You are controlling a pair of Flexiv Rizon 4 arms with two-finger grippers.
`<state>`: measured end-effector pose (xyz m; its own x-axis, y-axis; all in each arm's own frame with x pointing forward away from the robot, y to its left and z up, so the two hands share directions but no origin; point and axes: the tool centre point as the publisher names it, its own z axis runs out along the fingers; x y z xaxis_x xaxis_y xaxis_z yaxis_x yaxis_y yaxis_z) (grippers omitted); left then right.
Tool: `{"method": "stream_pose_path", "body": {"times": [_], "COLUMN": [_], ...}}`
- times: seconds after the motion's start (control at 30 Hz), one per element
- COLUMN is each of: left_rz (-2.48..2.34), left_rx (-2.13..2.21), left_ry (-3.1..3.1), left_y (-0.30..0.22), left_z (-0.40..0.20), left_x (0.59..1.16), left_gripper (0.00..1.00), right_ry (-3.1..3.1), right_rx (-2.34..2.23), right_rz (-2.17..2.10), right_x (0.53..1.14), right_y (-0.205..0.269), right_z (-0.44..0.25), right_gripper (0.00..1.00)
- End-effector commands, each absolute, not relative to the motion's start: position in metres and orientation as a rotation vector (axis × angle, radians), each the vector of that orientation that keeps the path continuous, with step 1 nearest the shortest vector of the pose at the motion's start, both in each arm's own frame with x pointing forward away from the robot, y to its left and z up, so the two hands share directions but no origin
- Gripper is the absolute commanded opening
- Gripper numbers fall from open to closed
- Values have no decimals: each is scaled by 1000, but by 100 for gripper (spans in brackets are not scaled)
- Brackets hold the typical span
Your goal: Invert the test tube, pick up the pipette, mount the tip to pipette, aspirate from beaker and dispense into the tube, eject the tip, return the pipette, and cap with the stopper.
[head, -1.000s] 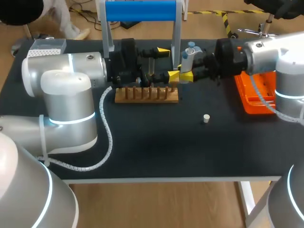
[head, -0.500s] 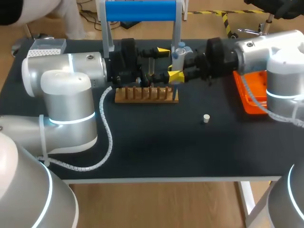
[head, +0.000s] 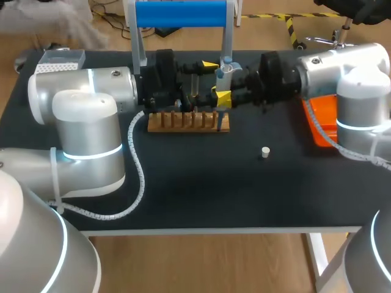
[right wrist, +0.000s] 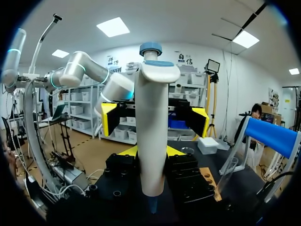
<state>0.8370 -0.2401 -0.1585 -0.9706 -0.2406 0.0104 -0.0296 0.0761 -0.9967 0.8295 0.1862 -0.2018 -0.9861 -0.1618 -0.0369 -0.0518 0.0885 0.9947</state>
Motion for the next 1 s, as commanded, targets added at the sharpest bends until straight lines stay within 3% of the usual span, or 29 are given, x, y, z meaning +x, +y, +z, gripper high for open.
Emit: {"method": "stream_pose_path", "body": {"times": [0.03, 0.17, 0.2, 0.23, 0.93, 1.0], "left_rz": [-2013, -2013, -2013, -2013, -2013, -2013], "left_rx": [-283, -283, -283, -283, -283, -283], "left_ry": [2178, 2178, 2178, 2178, 2178, 2178], "left_y": [-242, -242, -242, -242, -242, -242], "left_z": [-159, -159, -159, -159, -159, -159], "left_x": [836, 836, 836, 836, 836, 836], "left_gripper": [100, 100, 45, 2, 0, 0], "right_ry": [-2253, -2248, -2248, -2248, -2248, -2250], "right_rx": [217, 209, 209, 208, 219, 220], "right_rz": [-2060, -2063, -2062, -2062, -2056, -2051], "right_x": [828, 828, 828, 828, 830, 830], "right_y": [188, 189, 189, 189, 191, 191], "right_z": [-202, -202, -202, -202, -202, -202], "right_gripper": [0, 0, 0, 0, 0, 52]}}
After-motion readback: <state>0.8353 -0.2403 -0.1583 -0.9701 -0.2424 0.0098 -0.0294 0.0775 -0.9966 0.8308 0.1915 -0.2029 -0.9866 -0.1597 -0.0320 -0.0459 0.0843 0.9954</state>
